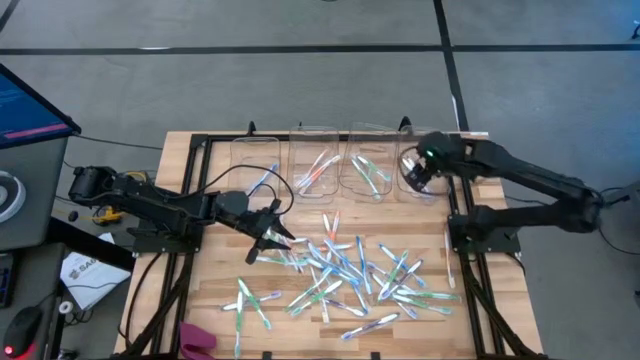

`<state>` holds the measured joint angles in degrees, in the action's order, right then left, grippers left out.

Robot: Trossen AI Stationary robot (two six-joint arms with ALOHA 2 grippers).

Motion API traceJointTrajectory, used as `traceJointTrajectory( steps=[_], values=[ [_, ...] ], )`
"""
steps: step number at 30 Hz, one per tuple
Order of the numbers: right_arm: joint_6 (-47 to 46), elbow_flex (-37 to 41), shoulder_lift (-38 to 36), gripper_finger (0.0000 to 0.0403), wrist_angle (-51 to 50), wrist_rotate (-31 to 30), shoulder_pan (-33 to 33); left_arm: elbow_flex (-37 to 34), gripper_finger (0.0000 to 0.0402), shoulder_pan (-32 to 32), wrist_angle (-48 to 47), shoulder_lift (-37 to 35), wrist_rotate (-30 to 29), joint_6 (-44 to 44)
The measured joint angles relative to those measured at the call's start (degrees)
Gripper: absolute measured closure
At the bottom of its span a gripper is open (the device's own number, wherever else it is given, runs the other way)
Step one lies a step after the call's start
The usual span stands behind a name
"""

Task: Pick & Place Toothbrushes
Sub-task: Put the green toothbrush into the middle right transparent bin

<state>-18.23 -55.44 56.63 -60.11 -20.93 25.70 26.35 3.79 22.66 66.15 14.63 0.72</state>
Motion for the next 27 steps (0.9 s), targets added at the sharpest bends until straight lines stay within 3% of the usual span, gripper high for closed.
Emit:
traceJointTrajectory(
  steps=[10,12,20,27],
  values=[
    [-16.0,0.0,-13.1,0.0177,1.1,0.1,-22.8,0.0,0.0276,0.0,0.8,0.0,0.0,-1.5],
    [-16.0,0.4,-14.0,0.0177,6.6,0.0,-27.8,0.0,0.0276,0.0,0.9,0.0,0.0,-1.6],
    [6.0,2.5,-14.2,0.0178,40.7,0.0,-49.8,0.0,0.0276,0.0,1.8,0.0,0.0,-1.5],
    [22.5,2.5,-8.7,0.0178,60.3,-0.1,-58.5,0.0,0.0276,0.0,1.9,0.0,0.0,-1.5]
  ],
)
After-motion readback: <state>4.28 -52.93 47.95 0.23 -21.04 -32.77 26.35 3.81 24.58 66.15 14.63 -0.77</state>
